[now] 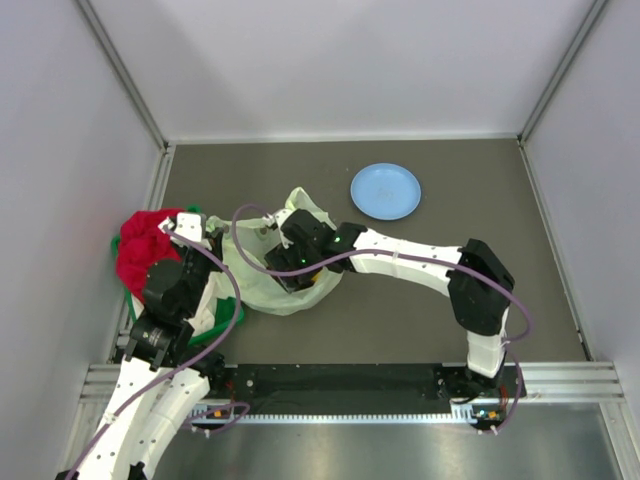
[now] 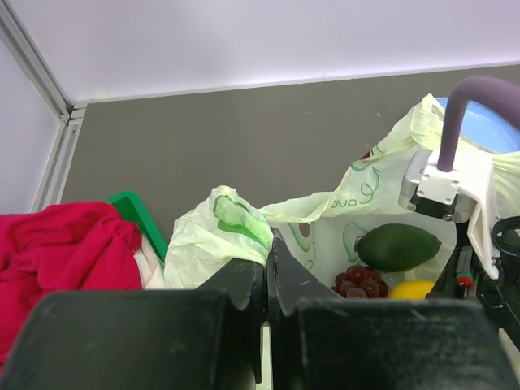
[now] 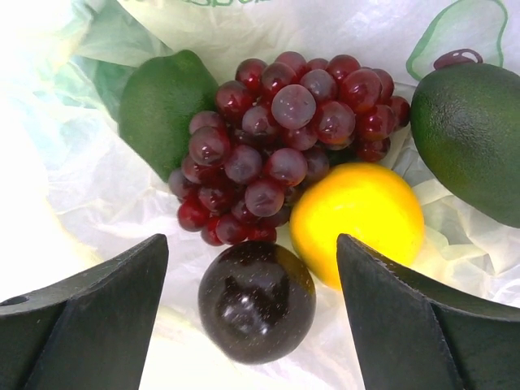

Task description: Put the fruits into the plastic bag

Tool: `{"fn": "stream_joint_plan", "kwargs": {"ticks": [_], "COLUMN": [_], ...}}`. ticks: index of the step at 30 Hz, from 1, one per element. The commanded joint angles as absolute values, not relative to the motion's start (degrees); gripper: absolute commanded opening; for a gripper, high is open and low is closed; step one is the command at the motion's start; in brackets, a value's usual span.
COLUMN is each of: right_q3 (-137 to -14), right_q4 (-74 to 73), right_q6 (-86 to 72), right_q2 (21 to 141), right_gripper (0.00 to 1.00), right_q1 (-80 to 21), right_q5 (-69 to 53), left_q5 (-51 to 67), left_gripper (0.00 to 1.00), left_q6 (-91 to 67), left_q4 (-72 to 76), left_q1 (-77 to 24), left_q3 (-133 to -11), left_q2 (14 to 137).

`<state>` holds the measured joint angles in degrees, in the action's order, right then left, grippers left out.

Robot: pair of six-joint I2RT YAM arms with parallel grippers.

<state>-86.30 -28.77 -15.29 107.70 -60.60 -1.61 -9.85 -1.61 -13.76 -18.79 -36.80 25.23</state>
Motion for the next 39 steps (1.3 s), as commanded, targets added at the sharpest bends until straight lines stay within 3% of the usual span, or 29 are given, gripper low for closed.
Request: {"fn": "stream_joint_plan", "kwargs": {"ticks": [1,22,30,39], "right_q3": [-87.3,-85.6,-94.0,-100.2], "right_q4": [-26.1,-15.2,-24.9,-28.1], "right_q6": [-16.4,-15.2,-4.1,2.3], "right_q2": [102.3,83.9,90.4,99.5], "right_gripper": [0.83,0.80,0.80,0.73], "right_q1": [-61.4,-61.4,-61.2,-59.5], "right_q5": [-1.6,-9.3,10.9,20.1], "left_q5": [-9.1,-9.8,-10.1,-10.2], "left_gripper": [0.00,0.00,0.00,0.00], "left_q6": [-2.2,-2.3,-2.3,-2.2], "left_q4": [-11.4,-11.5,-11.7,-11.7], "left_q1": [-18.5,-18.5,-18.5,-18.5], "left_q3": [-37.3,-37.3,-37.3,-37.3], "left_q2": [24.4,24.6,24.6,24.7]}}
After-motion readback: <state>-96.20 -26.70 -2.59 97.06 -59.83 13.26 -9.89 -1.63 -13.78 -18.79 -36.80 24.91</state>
